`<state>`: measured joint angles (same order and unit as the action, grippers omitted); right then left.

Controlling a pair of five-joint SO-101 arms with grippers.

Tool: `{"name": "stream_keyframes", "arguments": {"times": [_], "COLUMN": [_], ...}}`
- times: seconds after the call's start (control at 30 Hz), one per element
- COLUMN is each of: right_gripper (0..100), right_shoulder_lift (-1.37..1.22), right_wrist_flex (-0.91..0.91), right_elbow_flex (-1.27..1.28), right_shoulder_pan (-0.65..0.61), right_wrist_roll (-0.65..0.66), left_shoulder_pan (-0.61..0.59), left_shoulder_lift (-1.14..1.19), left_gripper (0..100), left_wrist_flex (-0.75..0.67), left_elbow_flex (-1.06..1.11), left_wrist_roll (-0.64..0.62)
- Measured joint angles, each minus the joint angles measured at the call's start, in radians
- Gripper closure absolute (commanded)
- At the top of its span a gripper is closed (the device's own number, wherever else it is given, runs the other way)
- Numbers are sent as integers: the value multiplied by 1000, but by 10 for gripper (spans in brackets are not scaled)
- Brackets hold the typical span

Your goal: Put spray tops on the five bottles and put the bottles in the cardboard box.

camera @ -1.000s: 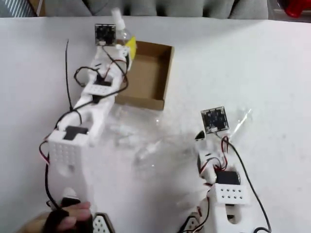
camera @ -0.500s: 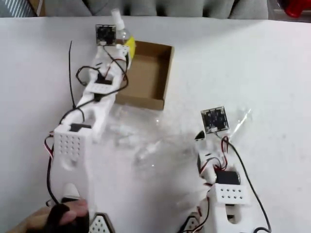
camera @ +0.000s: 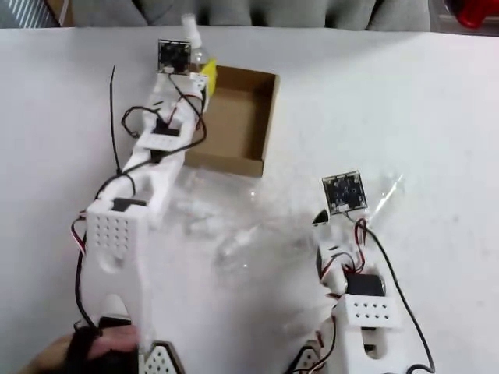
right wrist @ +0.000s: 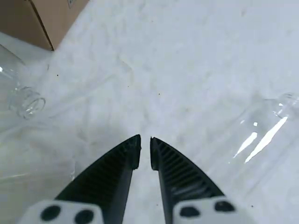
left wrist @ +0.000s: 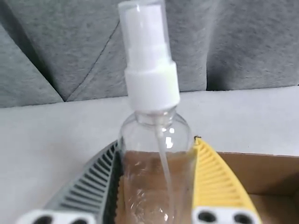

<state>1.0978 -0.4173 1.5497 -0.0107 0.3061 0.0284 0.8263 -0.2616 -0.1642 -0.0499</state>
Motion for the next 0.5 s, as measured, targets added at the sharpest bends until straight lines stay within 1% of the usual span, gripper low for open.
{"name": "stream_keyframes", "arguments": {"times": [0.1,0.4,0.5], "right_gripper": [982,982,982], "right_shoulder_lift": [0,0,0], "right_wrist_flex": [0,0,0], "right_elbow_flex": [0,0,0], "right_shoulder_pan": [0,0,0], "right_wrist_roll": [0,0,0], "left_shoulder_pan": [-6,-20,-20], "left_shoulder_lift": [0,2,2], "left_gripper": [828,818,767], "left_wrist_flex": [0,0,0], "left_elbow_flex": [0,8,8], "left_wrist_roll": [0,-17,-17]}}
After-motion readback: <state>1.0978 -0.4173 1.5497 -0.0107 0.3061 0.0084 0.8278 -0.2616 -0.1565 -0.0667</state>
